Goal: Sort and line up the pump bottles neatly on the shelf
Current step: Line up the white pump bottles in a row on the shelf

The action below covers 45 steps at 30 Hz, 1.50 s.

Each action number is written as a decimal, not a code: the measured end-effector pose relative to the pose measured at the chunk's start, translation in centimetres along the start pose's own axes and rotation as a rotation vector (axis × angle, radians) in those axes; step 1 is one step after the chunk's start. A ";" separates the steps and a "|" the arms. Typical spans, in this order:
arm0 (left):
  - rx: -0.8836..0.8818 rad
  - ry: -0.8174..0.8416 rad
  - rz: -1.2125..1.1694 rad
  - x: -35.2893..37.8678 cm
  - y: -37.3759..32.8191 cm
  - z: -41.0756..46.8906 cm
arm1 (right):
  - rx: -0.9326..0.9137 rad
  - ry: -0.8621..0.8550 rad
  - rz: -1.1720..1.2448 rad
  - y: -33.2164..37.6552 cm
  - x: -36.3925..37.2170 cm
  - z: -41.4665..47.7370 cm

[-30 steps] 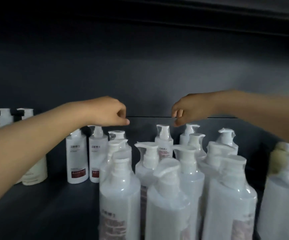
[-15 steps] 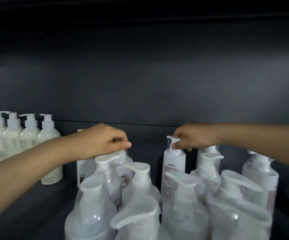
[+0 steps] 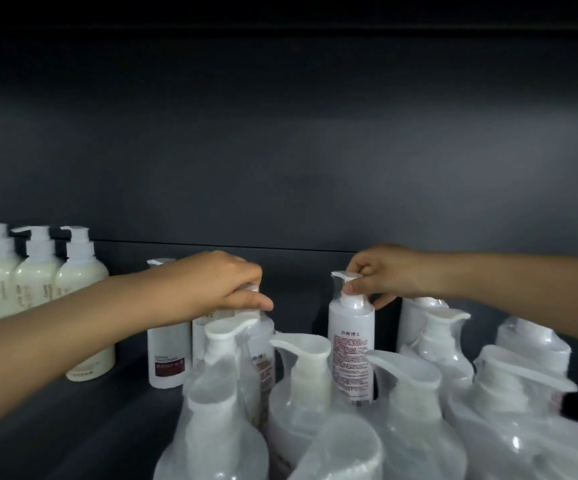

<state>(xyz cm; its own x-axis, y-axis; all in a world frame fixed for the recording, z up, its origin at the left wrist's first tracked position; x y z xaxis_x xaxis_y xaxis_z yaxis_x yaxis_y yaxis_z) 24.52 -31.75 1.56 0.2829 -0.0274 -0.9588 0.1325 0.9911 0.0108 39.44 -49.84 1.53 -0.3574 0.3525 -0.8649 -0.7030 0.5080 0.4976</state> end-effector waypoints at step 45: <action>0.020 -0.019 -0.171 0.8 4.7 7.0 | 0.107 -0.122 -0.128 5.1 1.4 4.7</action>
<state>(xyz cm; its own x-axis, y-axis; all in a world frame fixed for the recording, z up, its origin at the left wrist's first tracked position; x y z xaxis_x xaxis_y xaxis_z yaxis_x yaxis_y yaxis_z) 32.02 -27.98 2.85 0.2721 -0.1983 -0.9416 0.1994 0.9689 -0.1464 38.23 -43.03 3.19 -0.1878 0.3694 -0.9101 -0.6662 0.6329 0.3944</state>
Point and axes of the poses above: each hand's wrist, its own z-axis towards the middle knuckle, its own x-axis out of the palm, y = z × x, the point moved 3 cm from there along z, towards the middle knuckle, and after that the axes turned 5 degrees about -z, right-handed, at the moved point
